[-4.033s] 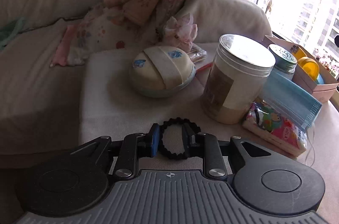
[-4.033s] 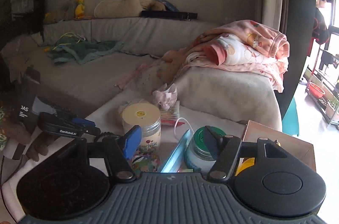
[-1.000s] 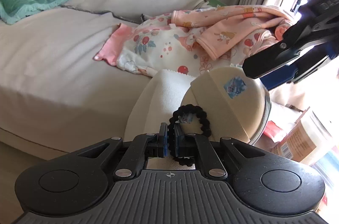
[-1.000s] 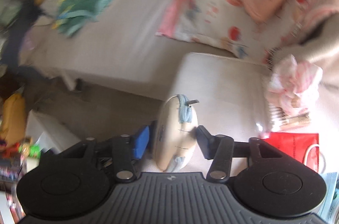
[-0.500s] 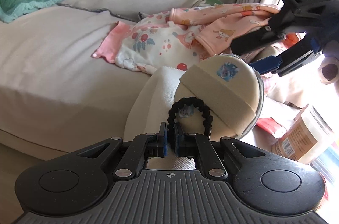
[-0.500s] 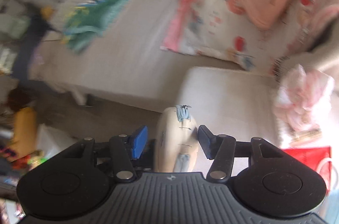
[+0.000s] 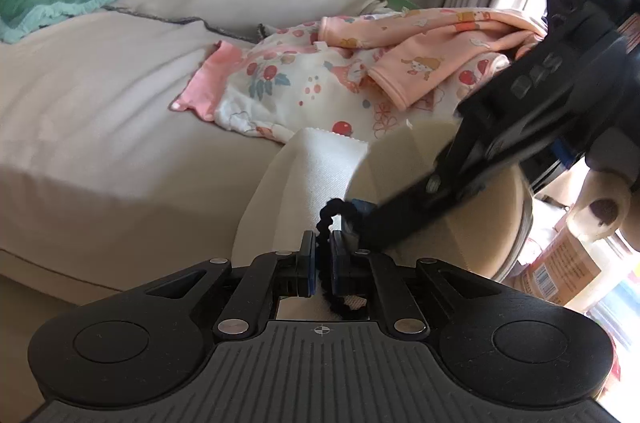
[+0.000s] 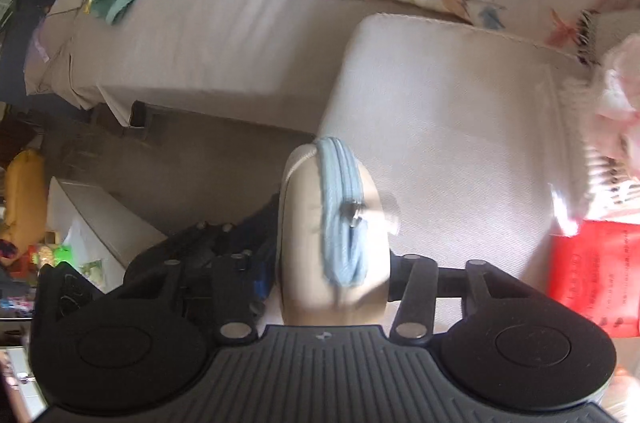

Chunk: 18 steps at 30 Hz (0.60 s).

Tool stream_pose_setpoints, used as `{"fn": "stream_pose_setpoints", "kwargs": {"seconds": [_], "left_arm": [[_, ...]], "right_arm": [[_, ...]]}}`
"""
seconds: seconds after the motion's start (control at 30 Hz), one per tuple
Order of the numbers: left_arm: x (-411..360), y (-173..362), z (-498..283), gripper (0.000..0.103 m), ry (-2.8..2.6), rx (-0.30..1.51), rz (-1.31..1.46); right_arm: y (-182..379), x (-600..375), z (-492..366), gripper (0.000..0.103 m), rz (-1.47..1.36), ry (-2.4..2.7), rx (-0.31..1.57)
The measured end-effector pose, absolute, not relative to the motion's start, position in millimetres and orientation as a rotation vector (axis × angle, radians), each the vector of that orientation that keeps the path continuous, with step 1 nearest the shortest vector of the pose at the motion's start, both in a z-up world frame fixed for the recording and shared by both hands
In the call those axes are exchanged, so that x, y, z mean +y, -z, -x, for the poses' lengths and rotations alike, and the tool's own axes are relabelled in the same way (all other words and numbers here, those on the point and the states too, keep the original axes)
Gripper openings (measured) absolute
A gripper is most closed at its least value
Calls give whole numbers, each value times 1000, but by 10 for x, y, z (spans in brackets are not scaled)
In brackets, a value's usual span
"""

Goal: Organize soft objects
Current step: 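Carry the pouch and bracelet to the pink box and release both into it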

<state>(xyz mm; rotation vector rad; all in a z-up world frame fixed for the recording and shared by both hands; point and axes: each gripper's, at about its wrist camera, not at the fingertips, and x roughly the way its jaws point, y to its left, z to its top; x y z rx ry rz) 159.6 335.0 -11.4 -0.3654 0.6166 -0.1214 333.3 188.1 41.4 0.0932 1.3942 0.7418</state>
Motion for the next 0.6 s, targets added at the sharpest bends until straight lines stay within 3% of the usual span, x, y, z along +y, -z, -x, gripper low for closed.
{"fn": "stream_pose_setpoints", "kwargs": {"seconds": [0.3,0.6], "left_arm": [[3172,-120,-1425,9,160,590,298],[2760,-795,-1282,9,166,521,167]], "right_arm": [[-838,1579,-3182,40,-53,-707,1246],[-1466,971,-2825,40,-52,-727,1115]]}}
